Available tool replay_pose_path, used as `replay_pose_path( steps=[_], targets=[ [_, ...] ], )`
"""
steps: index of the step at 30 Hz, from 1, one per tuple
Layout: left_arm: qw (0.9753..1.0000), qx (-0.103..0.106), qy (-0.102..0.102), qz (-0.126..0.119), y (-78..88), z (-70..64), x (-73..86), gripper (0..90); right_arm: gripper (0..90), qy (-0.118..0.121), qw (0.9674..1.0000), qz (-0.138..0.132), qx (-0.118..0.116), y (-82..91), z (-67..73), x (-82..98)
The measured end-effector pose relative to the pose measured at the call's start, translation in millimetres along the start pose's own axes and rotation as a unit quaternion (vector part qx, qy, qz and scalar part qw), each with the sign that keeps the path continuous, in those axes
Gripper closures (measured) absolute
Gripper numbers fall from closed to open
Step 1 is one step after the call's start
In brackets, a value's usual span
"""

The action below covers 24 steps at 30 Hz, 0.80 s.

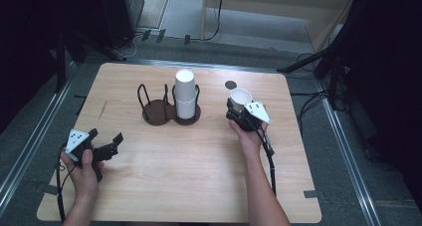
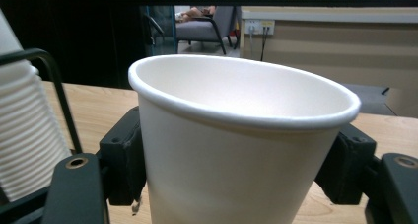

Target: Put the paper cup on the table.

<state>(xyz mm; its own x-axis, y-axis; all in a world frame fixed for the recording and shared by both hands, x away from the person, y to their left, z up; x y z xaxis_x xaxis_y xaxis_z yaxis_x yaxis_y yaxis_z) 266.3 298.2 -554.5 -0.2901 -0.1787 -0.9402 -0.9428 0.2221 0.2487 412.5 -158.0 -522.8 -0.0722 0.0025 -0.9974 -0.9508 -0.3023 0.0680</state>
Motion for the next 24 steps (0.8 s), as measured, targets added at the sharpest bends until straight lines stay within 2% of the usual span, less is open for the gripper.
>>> replay_pose_path(
  steps=[3, 6, 12, 24],
  targets=[
    [1.0000, 0.000, 0.001, 0.001, -0.2, 0.0, 0.0, 1.5, 26.2, 0.006, 0.9999, 0.014, 0.004, -5.9, -3.3, 3.5],
    [1.0000, 0.000, 0.001, 0.001, -0.2, 0.2, -0.1, 1.5, 26.2, 0.000, 0.9996, 0.029, 0.005, -13.0, -5.5, 5.5],
    [1.0000, 0.002, 0.004, 0.001, -0.3, 0.6, -0.1, 1.5, 25.6, 0.014, 0.9984, 0.053, 0.010, -23.8, -5.0, 9.8],
    [0.9999, 0.004, 0.011, 0.002, -0.6, 1.9, -0.3, 1.4, 24.3, 0.015, 0.9958, 0.089, 0.018, -25.3, -7.7, 15.8]
  ],
)
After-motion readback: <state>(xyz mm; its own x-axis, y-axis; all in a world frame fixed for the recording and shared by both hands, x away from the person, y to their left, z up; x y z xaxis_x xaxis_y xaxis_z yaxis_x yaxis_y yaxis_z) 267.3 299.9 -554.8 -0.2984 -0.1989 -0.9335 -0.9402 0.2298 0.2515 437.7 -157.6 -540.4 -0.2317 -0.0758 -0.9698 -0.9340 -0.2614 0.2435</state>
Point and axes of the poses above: each handheld gripper's, and its own axes: y roughly backward along the jaws, x roughly out of its underside, z roughly to its left, the point moved 1 cm from there along -y, roughly forward along the jaws, and after that the axes turned 5 degrees about -z, right-handed, at the moved point
